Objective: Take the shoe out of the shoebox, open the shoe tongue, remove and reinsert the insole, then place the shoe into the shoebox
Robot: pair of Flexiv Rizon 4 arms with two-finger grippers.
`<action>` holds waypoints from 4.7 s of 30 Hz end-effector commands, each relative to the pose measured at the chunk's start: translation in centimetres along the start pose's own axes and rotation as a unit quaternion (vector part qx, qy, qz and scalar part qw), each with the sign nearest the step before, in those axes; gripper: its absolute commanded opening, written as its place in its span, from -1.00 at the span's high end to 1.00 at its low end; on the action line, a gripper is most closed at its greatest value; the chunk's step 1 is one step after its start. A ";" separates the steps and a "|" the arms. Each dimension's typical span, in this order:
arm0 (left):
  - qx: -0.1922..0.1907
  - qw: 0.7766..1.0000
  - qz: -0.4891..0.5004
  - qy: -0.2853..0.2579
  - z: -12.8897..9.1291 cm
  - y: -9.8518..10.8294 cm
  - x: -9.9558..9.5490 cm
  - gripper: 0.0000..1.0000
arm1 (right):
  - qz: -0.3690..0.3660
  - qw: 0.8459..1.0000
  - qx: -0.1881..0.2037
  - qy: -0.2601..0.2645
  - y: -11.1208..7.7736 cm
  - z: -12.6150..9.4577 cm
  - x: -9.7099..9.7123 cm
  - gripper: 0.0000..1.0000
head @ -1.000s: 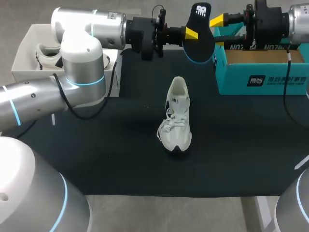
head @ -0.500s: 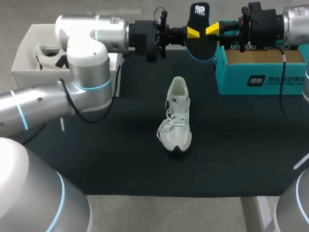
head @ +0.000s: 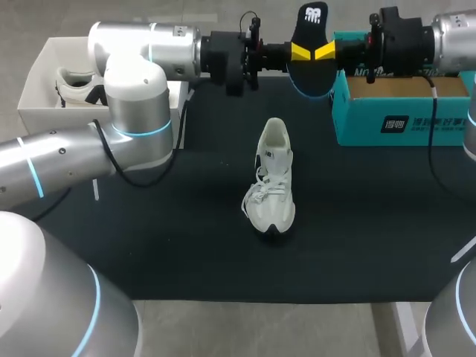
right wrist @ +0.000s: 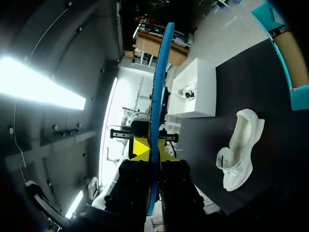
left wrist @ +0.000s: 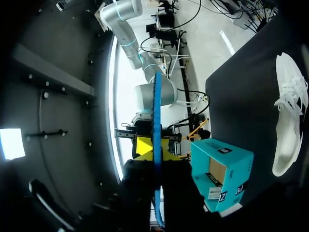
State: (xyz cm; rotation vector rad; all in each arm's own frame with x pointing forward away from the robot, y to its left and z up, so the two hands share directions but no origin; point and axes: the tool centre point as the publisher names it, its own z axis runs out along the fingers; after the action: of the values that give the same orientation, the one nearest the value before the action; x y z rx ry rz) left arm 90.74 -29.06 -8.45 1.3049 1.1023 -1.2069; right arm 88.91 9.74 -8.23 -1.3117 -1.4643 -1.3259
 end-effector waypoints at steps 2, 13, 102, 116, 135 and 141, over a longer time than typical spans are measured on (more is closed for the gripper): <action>0.009 1.000 -0.001 0.004 0.1 0.2 0.1 1.00 | 0.000 1.000 0.002 0.000 0.3 0.2 0.0 0.93; 0.011 1.000 0.011 0.005 0.1 0.3 0.4 -1.00 | 0.006 1.000 0.000 0.025 0.1 0.1 -0.3 1.00; -0.025 0.952 -0.084 0.292 -26.3 -3.5 7.6 -1.00 | -0.292 0.953 -0.047 0.066 5.0 2.8 2.7 1.00; -0.025 0.952 -0.084 0.292 -26.3 -3.5 7.6 -1.00 | -0.286 0.956 -0.042 0.048 5.4 3.6 2.7 1.00; -0.025 0.952 -0.084 0.292 -26.3 -3.5 7.6 -1.00 | -0.281 0.959 -0.025 0.027 5.6 3.7 0.1 1.00; -0.025 0.952 -0.084 0.292 -26.3 -3.5 7.6 -1.00 | -0.272 0.962 -0.022 0.003 4.4 4.4 -2.9 1.00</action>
State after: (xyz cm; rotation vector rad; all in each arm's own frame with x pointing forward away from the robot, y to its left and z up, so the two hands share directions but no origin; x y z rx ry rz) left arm 90.04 -2.71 -16.41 1.6026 1.6794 -0.9188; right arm 94.26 12.98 -10.16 -0.9567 -1.8985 -1.6875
